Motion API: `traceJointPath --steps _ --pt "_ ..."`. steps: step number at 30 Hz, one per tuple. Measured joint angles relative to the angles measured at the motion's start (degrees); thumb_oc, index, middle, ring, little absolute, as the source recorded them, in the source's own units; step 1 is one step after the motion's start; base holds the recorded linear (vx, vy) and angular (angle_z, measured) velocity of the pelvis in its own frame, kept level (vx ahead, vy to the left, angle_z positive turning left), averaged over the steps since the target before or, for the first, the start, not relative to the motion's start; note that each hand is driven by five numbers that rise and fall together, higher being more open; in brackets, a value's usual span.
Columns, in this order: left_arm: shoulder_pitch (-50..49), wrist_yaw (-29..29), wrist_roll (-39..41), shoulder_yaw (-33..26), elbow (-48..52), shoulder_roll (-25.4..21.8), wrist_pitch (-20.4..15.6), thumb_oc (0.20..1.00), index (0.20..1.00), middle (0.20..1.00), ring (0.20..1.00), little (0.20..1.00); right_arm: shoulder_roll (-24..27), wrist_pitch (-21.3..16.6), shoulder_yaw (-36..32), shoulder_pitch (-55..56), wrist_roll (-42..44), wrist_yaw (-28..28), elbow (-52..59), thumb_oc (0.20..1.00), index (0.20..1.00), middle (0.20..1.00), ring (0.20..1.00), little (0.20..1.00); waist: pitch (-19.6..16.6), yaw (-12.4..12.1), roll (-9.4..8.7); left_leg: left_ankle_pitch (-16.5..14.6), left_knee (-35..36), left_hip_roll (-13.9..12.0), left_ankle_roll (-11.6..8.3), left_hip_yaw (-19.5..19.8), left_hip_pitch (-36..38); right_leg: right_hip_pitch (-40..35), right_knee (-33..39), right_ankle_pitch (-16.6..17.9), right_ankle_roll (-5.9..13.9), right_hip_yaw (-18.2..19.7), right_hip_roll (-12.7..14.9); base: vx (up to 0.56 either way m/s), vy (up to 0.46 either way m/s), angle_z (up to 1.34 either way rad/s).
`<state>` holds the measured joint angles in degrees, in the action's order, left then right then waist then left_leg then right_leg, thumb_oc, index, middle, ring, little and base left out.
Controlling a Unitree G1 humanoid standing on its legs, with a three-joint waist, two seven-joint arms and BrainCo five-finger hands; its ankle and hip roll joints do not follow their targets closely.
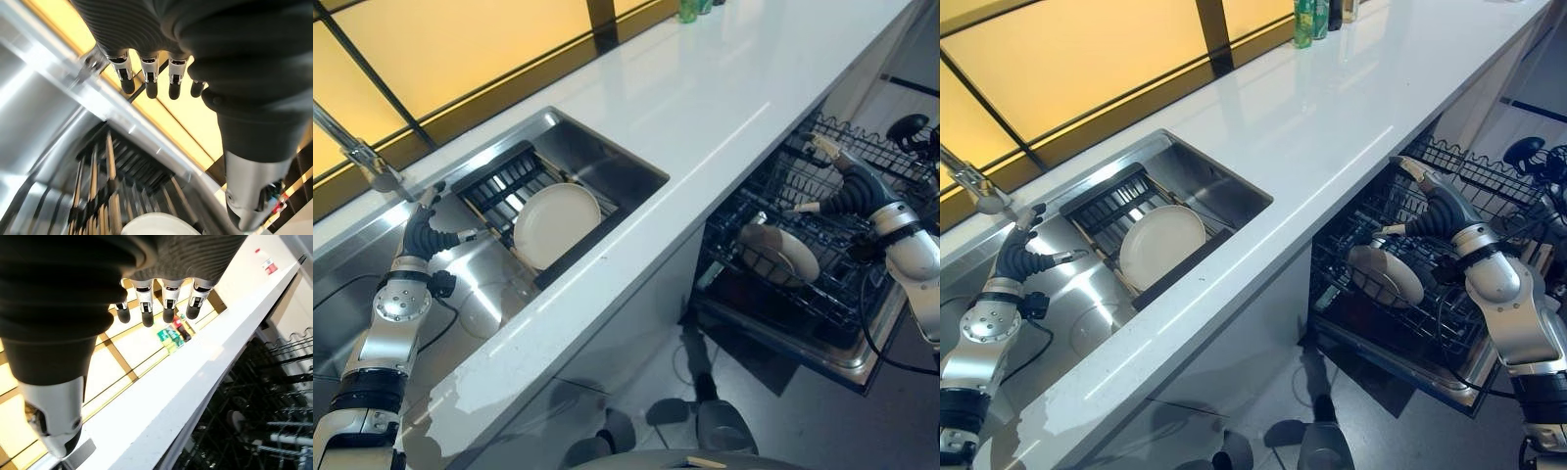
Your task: Pick up plates and place into dishwasher.
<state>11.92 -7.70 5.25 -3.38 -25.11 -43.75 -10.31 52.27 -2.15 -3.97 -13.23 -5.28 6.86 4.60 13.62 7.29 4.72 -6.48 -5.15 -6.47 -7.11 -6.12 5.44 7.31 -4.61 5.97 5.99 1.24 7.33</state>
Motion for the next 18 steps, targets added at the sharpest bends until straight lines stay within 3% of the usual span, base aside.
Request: traceJointPath --steps 4,18 --pt "2.08 -1.1 -0.01 0.12 -1.59 -0.06 0.09 1.0 1.0 1.0 1.0 1.0 0.06 -0.39 0.14 0.07 0.65 -0.75 -0.05 1.0 1.0 1.0 1.0 1.0 1.2 1.55 0.08 -0.06 0.12 0.77 0.06 -0.29 -0.28 0.0 1.23 0.86 0.56 0.5 0.54 -0.05 0.155 -0.05" --pt "10.87 -5.29 0.54 0.27 -6.62 -1.61 1.1 1.0 1.0 1.0 1.0 1.0 0.98 -0.15 1.79 -2.44 2.74 -3.13 -0.03 1.0 1.0 1.0 1.0 1.0 9.25 3.04 0.92 -0.42 -1.83 2.76 1.09 -2.0 -5.01 4.47 2.48 3.11 1.37 2.84 2.1 -0.04 0.112 -0.07"
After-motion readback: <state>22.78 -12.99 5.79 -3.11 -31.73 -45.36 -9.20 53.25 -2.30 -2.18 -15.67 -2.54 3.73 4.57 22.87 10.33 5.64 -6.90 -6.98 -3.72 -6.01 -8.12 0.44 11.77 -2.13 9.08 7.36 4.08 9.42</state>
